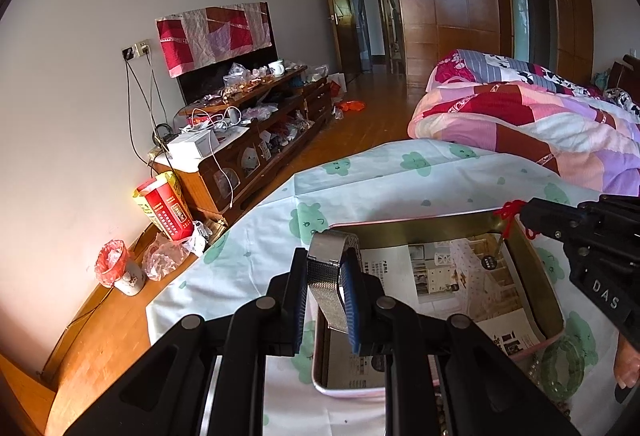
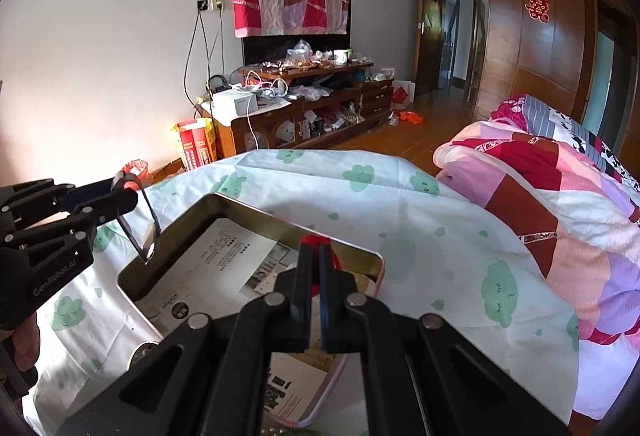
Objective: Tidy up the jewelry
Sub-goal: 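Carry the watch into the tin and open the left tool while the right tool drops the red knot in, then grasp the silver bangle with the left tool while the right tool grasps the green jade bangle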
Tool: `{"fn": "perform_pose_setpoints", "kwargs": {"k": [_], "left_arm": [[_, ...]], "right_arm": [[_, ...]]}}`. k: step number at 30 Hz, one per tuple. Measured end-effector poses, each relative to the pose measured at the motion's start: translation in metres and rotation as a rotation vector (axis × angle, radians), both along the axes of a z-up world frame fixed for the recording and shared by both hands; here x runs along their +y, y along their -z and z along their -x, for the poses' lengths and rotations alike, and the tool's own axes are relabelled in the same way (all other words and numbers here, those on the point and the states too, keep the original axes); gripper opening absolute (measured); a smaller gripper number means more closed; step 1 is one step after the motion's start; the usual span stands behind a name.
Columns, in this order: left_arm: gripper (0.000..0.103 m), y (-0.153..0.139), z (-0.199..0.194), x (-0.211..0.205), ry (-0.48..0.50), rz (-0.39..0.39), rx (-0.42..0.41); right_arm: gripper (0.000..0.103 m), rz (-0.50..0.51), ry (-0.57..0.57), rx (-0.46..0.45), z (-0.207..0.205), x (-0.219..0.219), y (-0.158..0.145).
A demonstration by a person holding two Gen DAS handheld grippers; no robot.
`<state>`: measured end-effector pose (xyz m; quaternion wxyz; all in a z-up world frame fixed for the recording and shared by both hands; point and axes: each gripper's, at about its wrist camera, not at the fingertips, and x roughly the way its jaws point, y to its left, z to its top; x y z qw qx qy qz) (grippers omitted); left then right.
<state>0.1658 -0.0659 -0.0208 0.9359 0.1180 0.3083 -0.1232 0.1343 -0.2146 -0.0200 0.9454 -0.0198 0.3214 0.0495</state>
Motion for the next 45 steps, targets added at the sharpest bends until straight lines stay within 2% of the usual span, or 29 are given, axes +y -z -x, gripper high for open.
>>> {"fn": "perform_pose_setpoints", "kwargs": {"k": [12, 22, 25, 27, 29, 31, 35, 39, 41, 45], "left_arm": [[0.017, 0.026, -0.011, -0.004, 0.004, -0.017, 0.050], [0.019, 0.033, -0.009, -0.005, 0.019, -0.016, 0.071], [0.027, 0.032, -0.007, -0.005, 0.014, -0.022, 0.057], [0.051, 0.030, -0.005, -0.005, 0.010, -0.028, 0.041], [0.060, 0.027, -0.002, -0.005, 0.012, -0.023, 0.013], [0.060, 0.025, 0.000, -0.006, 0.020, -0.022, 0.005], [0.060, 0.025, 0.000, -0.006, 0.015, -0.021, 0.008], [0.060, 0.033, -0.001, -0.002, -0.013, -0.029, 0.023], [0.060, 0.039, -0.002, 0.003, -0.033, -0.028, 0.041], [0.060, 0.050, -0.002, 0.007, -0.047, -0.021, 0.074]], "right_arm": [[0.004, 0.027, 0.020, 0.060, -0.012, -0.003, 0.026], [0.004, 0.045, 0.017, 0.064, -0.008, 0.002, 0.030], [0.004, 0.041, 0.018, 0.065, -0.008, 0.002, 0.030], [0.005, 0.045, 0.020, 0.068, -0.008, 0.002, 0.031], [0.009, 0.044, 0.022, 0.068, -0.006, 0.003, 0.032], [0.014, 0.037, 0.018, 0.067, -0.004, 0.003, 0.033], [0.035, 0.034, 0.024, 0.054, 0.001, 0.003, 0.032], [0.042, 0.030, 0.034, 0.048, 0.005, 0.001, 0.032], [0.050, 0.032, 0.038, 0.050, 0.006, 0.001, 0.033], [0.056, 0.057, 0.047, 0.040, 0.010, 0.002, 0.034]]}}
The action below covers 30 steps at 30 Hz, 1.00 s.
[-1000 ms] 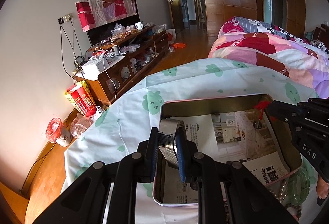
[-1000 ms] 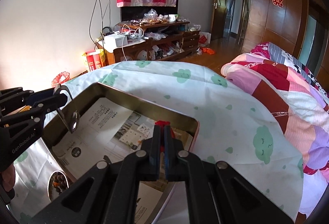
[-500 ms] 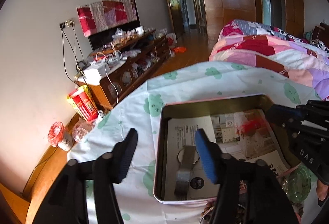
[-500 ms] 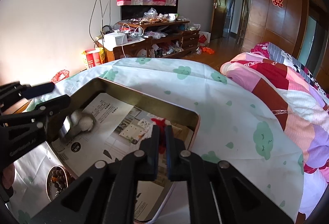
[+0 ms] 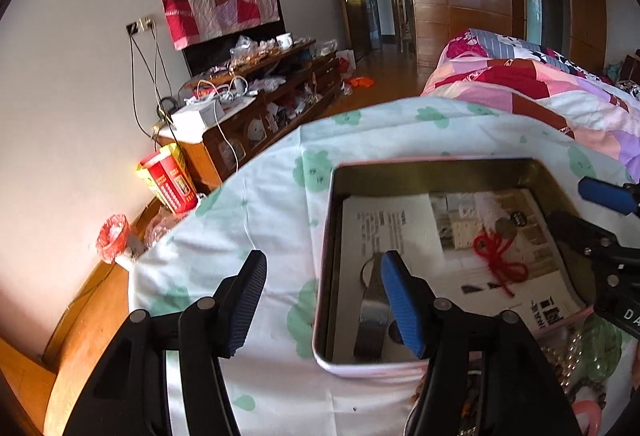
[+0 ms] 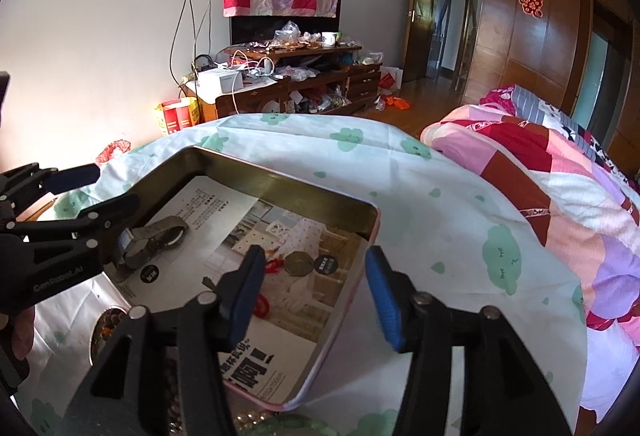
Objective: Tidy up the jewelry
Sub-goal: 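Grasp the silver bangle with the left tool while the right tool grasps the green jade bangle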
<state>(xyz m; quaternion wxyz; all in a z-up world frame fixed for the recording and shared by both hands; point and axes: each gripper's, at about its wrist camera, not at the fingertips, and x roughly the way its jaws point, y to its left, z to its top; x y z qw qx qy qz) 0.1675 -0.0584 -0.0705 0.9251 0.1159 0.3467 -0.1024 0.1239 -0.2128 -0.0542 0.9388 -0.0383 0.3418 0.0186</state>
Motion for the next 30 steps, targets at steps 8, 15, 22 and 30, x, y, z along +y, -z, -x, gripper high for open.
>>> {"fn": "perform_pose_setpoints", "kwargs": {"k": [8, 15, 22, 30], "left_arm": [[0.060, 0.011, 0.007, 0.006, -0.020, 0.044, 0.036], [0.061, 0.011, 0.015, 0.010, -0.036, 0.107, 0.064], [0.061, 0.010, 0.021, 0.009, -0.047, 0.127, 0.073], [0.061, 0.006, 0.035, 0.010, -0.044, 0.167, 0.082]], "right_arm": [[0.064, 0.070, 0.024, 0.013, 0.006, 0.004, 0.011], [0.067, 0.108, 0.072, 0.045, 0.006, -0.002, 0.021], [0.075, 0.103, 0.116, 0.070, 0.005, -0.017, 0.023], [0.079, 0.101, 0.115, 0.052, 0.007, -0.024, 0.021]]}}
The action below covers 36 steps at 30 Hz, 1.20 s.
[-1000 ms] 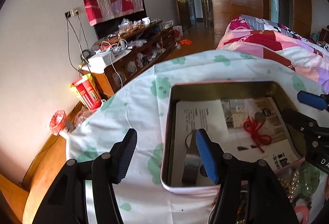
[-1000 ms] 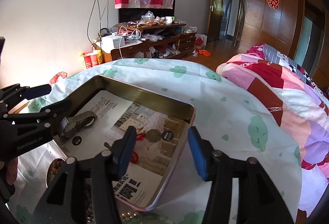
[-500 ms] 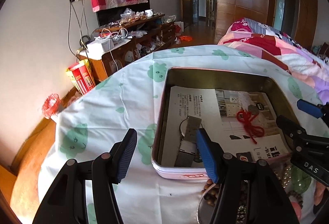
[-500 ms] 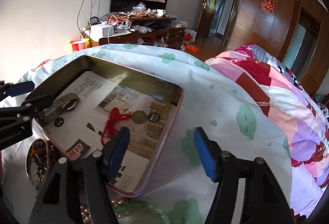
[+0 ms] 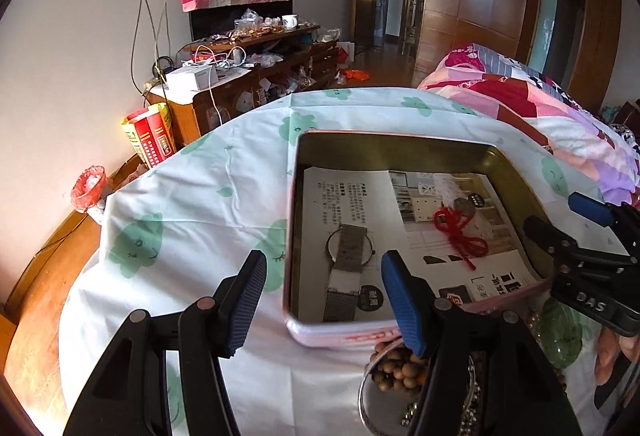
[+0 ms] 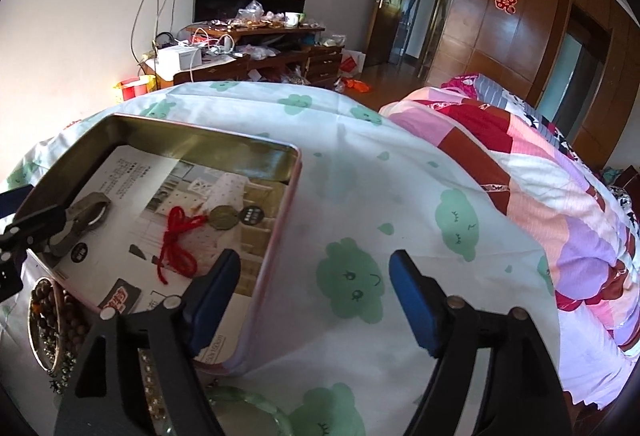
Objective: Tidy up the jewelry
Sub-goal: 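Grasp the silver bangle with the left tool while the right tool grasps the green jade bangle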
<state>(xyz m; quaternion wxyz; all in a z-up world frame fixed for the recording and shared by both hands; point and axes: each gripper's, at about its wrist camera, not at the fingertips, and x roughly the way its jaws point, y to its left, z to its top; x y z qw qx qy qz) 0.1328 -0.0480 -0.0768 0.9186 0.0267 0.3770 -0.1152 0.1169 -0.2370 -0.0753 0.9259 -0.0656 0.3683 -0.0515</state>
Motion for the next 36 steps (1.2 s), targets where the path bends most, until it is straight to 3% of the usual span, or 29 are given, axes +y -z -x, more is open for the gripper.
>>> {"fn": "perform_pose_setpoints", "kwargs": {"k": [7, 15, 24, 28, 31, 36], "left_arm": [[0.061, -0.014, 0.046, 0.023, -0.042, 0.011, -0.069], [0.061, 0.003, 0.071, 0.021, -0.040, -0.028, -0.022], [0.061, 0.021, 0.071, 0.008, -0.019, -0.083, 0.031], [0.060, 0.024, 0.069, 0.006, -0.017, -0.095, 0.047], [0.050, 0.026, 0.069, 0.004, -0.003, -0.105, 0.056], [0.032, 0.029, 0.067, 0.003, 0.031, -0.086, 0.078]], "right_arm": [[0.079, -0.007, -0.026, -0.081, 0.045, 0.005, -0.023], [0.079, -0.003, -0.008, -0.074, 0.089, 0.011, -0.011], [0.079, -0.064, 0.033, -0.062, 0.098, -0.005, 0.000], [0.071, -0.076, 0.029, -0.037, 0.095, -0.006, 0.003], [0.058, -0.075, 0.015, -0.002, 0.091, -0.005, 0.008], [0.046, -0.091, -0.009, 0.077, 0.083, -0.005, 0.017]]}}
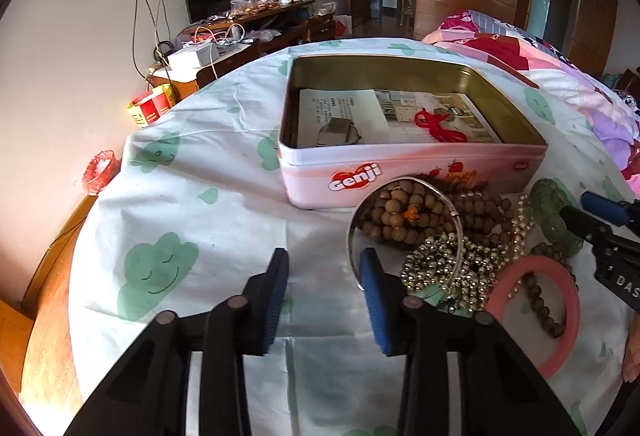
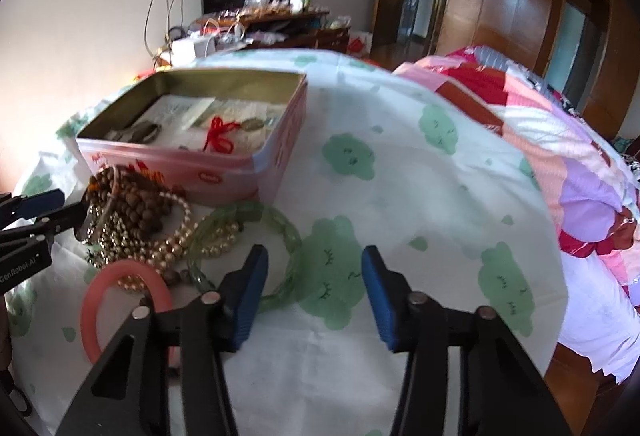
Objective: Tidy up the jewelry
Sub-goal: 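Grasp the silver bangle with the left tool while the right tool grasps the green jade bangle, then lower the silver bangle into the tin with the left tool while the right tool places the jade bangle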
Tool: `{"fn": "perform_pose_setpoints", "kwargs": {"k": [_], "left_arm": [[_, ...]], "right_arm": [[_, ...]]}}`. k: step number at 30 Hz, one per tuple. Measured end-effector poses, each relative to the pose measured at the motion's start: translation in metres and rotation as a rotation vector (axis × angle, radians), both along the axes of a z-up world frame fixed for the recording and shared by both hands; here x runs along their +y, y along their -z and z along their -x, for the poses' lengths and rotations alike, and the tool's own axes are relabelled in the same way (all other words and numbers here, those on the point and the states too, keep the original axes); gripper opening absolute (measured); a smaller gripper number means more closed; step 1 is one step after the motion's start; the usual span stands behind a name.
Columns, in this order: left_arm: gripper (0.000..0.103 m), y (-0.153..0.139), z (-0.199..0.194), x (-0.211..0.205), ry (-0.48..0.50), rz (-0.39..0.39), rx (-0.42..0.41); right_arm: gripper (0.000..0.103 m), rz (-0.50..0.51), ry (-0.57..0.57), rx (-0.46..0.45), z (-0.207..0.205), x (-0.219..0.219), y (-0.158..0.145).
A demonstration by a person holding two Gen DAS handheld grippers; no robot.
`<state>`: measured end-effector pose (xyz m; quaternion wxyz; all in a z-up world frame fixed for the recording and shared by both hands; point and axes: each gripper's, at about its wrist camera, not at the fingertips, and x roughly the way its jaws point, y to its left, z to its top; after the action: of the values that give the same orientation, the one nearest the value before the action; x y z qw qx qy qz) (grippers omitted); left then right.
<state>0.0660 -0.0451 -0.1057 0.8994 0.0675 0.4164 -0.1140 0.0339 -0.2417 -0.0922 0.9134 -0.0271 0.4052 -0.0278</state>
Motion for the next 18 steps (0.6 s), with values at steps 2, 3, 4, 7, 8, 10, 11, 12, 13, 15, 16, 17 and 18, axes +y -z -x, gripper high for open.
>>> {"fn": "perform_pose_setpoints", "kwargs": {"k": [2, 3, 4, 7, 8, 10, 11, 12, 13, 15, 16, 17, 18], "left_arm": [[0.023, 0.000, 0.001, -0.002, 0.020, 0.008, 0.002], [0.016, 0.000, 0.002, -0.003, 0.031, 0.010, 0.001], [0.013, 0.000, 0.002, -0.004, 0.041, 0.010, -0.001], [0.005, 0.000, 0.004, -0.005, 0.054, 0.014, -0.004], [0.004, 0.000, 0.004, -0.004, 0.053, 0.022, -0.003], [0.002, -0.001, 0.004, -0.002, 0.049, 0.030, -0.008], [0.002, -0.001, 0.005, -0.001, 0.048, 0.031, -0.011], [0.002, -0.002, 0.005, 0.000, 0.046, 0.031, -0.017], [0.001, -0.002, 0.006, 0.001, 0.044, 0.033, -0.023], [0.001, -0.005, 0.008, 0.004, 0.041, 0.040, -0.033], [0.001, -0.008, 0.010, 0.005, 0.041, 0.040, -0.042], [0.001, -0.011, 0.012, 0.005, 0.040, 0.039, -0.057], [0.001, -0.013, 0.014, 0.007, 0.040, 0.041, -0.067]], "right_arm": [[0.039, -0.006, -0.015, 0.029, -0.002, 0.001, 0.004], [0.037, -0.007, -0.024, 0.042, -0.003, 0.001, 0.005], [0.031, -0.008, -0.035, 0.056, -0.004, 0.002, 0.007], [0.016, -0.002, -0.053, 0.056, -0.001, 0.005, 0.007], [0.011, 0.005, -0.052, 0.055, -0.001, 0.006, 0.007], [0.009, 0.011, -0.047, 0.043, 0.001, 0.006, 0.006], [0.009, 0.012, -0.042, 0.030, 0.003, 0.006, 0.005], [0.009, 0.013, -0.036, 0.014, 0.006, 0.005, 0.003], [0.009, 0.015, -0.031, 0.002, 0.006, 0.005, 0.001], [0.009, 0.024, -0.022, -0.026, 0.009, 0.006, -0.002], [0.009, 0.028, -0.019, -0.038, 0.010, 0.006, -0.003], [0.009, 0.031, -0.017, -0.050, 0.011, 0.006, -0.005], [0.009, 0.033, -0.013, -0.065, 0.013, 0.006, -0.006]]}}
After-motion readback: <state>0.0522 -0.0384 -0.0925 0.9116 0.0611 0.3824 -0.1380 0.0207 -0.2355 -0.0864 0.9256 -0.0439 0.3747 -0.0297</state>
